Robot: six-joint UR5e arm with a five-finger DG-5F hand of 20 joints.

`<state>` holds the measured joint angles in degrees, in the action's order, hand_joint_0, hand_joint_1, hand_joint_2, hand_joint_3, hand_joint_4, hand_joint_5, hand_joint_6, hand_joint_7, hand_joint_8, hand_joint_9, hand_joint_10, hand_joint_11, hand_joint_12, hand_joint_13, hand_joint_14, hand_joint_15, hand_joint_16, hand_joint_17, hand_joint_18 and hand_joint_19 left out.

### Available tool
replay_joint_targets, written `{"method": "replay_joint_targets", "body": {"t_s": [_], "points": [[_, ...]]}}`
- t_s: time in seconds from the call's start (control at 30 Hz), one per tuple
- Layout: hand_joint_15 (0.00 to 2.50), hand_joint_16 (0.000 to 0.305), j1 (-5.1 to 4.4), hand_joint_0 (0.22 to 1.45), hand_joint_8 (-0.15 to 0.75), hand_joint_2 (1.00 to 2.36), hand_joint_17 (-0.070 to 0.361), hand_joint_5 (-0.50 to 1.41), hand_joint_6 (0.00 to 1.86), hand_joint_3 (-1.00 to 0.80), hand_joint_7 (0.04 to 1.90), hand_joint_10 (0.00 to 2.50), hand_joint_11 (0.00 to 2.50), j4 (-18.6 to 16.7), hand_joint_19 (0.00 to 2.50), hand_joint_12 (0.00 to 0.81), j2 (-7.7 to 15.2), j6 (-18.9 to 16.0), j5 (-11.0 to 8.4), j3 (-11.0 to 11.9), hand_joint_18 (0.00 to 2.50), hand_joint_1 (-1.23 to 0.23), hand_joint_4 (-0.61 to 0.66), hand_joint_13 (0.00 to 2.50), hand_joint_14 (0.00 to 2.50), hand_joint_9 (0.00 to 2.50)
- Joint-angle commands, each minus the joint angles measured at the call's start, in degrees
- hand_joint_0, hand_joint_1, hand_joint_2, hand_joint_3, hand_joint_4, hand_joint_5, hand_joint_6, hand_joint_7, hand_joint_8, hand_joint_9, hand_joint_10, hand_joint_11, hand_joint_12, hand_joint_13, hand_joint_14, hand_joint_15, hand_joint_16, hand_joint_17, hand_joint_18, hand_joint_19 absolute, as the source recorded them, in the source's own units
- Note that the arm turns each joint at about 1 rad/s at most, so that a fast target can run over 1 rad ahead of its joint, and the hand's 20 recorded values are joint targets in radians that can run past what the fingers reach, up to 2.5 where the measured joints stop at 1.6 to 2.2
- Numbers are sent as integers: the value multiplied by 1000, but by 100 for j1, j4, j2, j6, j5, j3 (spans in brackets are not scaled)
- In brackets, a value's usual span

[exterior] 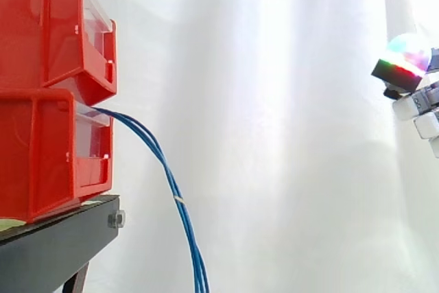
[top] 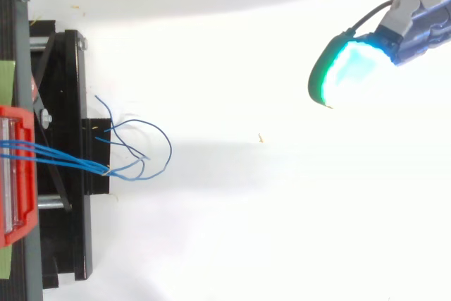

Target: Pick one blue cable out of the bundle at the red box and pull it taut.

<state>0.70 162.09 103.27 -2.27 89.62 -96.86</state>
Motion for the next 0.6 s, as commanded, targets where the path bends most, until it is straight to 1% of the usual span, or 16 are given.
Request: {"method": "replay_joint_targets", "body": {"t_s": [0.0,0.07,0.1,0.13,0.17,0.23,0.27,0.3,0.33,0.43,0.57], "points": [[60,59,0,430,330,1000,132,-196,501,-500,606,0,0,7,111,383,0,16,-15,0,401,-916,258,515,2,424],[72,60,0,419,335,1000,135,-196,501,-500,610,0,0,-19,121,390,9,51,-111,0,389,-878,261,517,1,424],[69,60,0,420,335,1000,135,-196,501,-500,608,0,0,-55,119,390,0,121,-296,0,383,-858,263,515,2,420],[74,60,0,417,336,1000,136,-195,501,-500,610,0,0,-81,124,391,0,148,-384,0,382,-851,263,516,2,420],[72,61,-18,415,338,1000,136,-195,501,-500,607,0,0,-178,115,392,9,218,-639,0,379,-823,265,516,1,421],[75,60,-53,415,339,1000,135,-193,501,-500,612,0,0,-503,123,393,53,403,-1254,0,361,-794,272,515,2,424],[74,60,-53,414,341,1000,135,-192,501,-500,613,0,0,-503,123,395,53,403,-1254,0,358,-783,273,513,2,426],[75,60,-61,412,344,1000,135,-191,501,-500,613,0,0,-661,123,395,97,482,-1482,0,358,-779,272,515,0,427],[73,60,-88,413,343,1000,135,-191,501,-500,613,0,0,-846,119,395,123,578,-1632,0,357,-771,273,514,2,428],[74,60,-105,412,344,1000,134,-186,501,-500,619,0,0,-969,122,396,114,684,-1640,0,347,-745,280,515,1,430],[82,59,-149,415,347,1000,133,-181,501,-500,625,0,0,-1004,125,397,132,807,-1667,0,339,-730,284,521,2,439]]}}
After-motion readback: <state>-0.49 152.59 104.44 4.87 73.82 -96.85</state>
